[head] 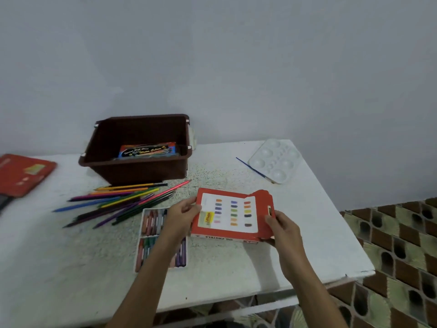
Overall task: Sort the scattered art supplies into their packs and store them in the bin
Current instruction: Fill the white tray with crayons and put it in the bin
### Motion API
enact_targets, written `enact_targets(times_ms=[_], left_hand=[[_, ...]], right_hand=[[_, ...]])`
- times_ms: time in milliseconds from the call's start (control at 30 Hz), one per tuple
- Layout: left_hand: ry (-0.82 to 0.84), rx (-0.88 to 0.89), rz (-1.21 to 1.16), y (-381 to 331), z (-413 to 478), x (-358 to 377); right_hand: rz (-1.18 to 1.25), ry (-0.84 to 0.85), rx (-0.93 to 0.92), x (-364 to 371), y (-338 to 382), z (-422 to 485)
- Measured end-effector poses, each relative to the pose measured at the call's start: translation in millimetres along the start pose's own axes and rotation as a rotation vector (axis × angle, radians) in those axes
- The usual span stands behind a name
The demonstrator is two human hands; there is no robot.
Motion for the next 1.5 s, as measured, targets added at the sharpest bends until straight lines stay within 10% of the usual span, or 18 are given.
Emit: enact_targets(times_ms=[500, 833, 1500], left_hand=[[-0.348, 0.049, 0.010, 33, -72, -173], [-0.157, 0.197, -0.102, 22, -90, -214], [-0.016, -0.064, -0.174, 59, -79, -211]], right_hand=[[-0.135, 0.251, -0.006, 164, 6, -12], [-0.020, 0.171, 0.006, 212, 12, -16], [0.028, 0.135, 0.160, 231, -21, -29]])
Point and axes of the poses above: each hand's wrist, its own z-axis towards the middle knuckle, its own x-axis out of the palm, y = z × x, the point moved 5 cm from there along z, towards the middle knuckle, and after that the axes turned 11 degrees about y, right-handed, at the moved point
